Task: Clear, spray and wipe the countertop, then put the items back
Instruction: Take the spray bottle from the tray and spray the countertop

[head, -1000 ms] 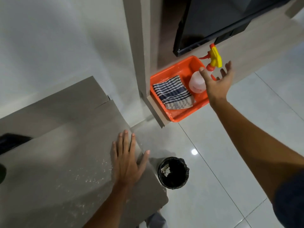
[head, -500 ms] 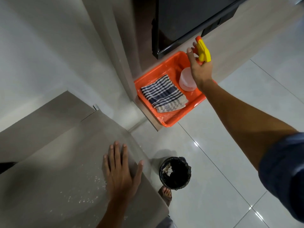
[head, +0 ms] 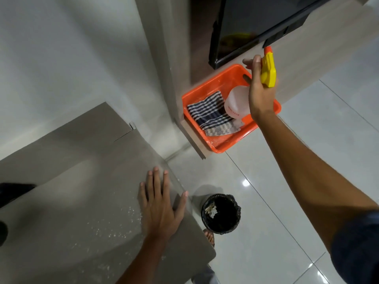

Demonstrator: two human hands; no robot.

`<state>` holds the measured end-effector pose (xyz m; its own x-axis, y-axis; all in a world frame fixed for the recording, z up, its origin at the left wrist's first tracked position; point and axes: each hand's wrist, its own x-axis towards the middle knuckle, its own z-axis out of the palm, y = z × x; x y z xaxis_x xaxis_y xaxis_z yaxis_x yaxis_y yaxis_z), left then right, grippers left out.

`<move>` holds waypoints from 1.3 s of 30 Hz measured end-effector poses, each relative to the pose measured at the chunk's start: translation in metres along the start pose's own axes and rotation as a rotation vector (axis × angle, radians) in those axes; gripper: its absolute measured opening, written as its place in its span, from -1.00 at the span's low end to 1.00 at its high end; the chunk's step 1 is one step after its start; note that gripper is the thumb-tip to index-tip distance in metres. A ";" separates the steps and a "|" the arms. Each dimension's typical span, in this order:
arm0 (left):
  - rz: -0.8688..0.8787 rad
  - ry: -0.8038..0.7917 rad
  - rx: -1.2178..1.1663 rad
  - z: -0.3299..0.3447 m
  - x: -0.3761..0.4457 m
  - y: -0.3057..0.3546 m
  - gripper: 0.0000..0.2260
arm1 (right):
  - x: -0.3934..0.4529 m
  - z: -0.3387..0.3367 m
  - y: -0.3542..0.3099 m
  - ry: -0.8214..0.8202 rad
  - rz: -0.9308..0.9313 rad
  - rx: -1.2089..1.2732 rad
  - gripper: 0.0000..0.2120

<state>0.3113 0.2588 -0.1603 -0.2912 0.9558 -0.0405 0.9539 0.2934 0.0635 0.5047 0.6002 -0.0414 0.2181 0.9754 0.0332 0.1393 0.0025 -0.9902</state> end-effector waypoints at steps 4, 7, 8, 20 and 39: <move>-0.004 -0.003 -0.005 -0.002 0.000 -0.002 -0.18 | -0.044 0.001 -0.019 -0.040 -0.094 0.036 -0.64; -0.002 -0.028 -0.067 -0.006 -0.004 -0.004 -0.22 | -0.078 0.004 -0.034 -0.062 -0.102 0.061 -0.64; 0.007 -0.033 -0.122 -0.007 -0.003 -0.004 -0.25 | -0.089 0.004 -0.039 -0.082 -0.094 0.060 -0.67; -0.080 0.113 -0.415 -0.023 -0.095 -0.131 -0.39 | -0.284 0.080 -0.053 -0.498 0.129 0.112 -0.68; -0.465 -0.016 -0.432 -0.020 -0.290 -0.345 -0.18 | -0.637 0.105 -0.017 -1.017 0.456 -0.181 -0.54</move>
<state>0.0656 -0.1189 -0.1509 -0.6640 0.7269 -0.1753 0.6117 0.6628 0.4319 0.2617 0.0016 -0.0601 -0.5920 0.6041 -0.5335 0.4035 -0.3508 -0.8451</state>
